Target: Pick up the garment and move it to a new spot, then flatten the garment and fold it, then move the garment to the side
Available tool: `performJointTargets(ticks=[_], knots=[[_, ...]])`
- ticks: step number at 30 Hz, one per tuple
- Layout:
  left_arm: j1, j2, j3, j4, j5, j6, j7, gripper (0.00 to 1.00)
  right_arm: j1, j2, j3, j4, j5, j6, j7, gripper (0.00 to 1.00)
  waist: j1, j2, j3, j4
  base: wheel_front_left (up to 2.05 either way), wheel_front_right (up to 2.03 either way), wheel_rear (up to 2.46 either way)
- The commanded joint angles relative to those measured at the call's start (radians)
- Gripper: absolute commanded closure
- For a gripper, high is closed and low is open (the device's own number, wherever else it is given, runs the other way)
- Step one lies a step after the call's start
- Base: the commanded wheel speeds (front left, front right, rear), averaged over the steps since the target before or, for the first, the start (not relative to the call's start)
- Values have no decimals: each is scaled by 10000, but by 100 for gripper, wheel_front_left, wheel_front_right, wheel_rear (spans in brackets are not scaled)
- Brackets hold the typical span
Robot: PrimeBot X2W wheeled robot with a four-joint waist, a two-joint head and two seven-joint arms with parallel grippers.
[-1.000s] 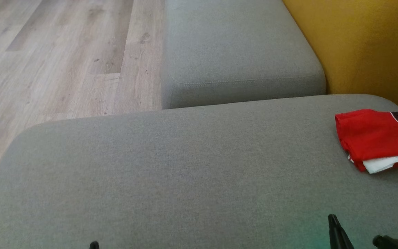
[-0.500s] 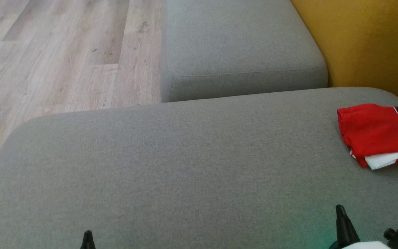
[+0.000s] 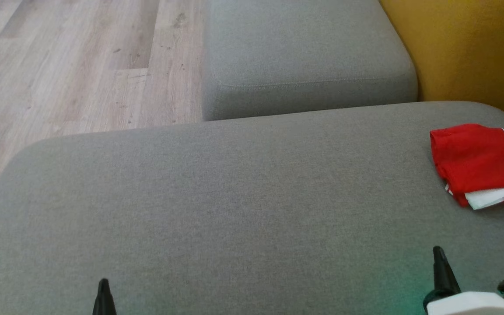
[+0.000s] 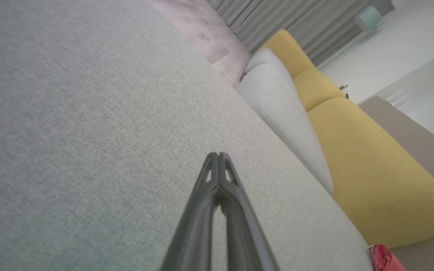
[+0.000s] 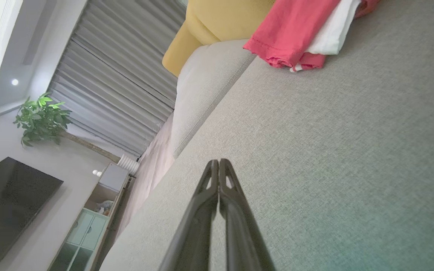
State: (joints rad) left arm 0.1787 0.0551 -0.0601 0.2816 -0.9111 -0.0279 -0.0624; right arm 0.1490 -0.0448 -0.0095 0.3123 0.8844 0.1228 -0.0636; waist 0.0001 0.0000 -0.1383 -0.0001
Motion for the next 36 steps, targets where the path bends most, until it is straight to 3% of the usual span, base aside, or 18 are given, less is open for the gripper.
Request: performJointTargets(ticks=[1, 36], knots=[[-674, -13, 324, -347, -300, -121, 58, 100, -713, -40, 18, -382, 341, 42, 76, 100, -1, 0, 42, 0, 0, 0, 0], [-1975, -34, 1164, -355, -4258, -659, 1066, 100, -1814, -49, -613, -556, 4431, 64, 1081, 100, -1, 0, 855, 1, 0, 0, 0]])
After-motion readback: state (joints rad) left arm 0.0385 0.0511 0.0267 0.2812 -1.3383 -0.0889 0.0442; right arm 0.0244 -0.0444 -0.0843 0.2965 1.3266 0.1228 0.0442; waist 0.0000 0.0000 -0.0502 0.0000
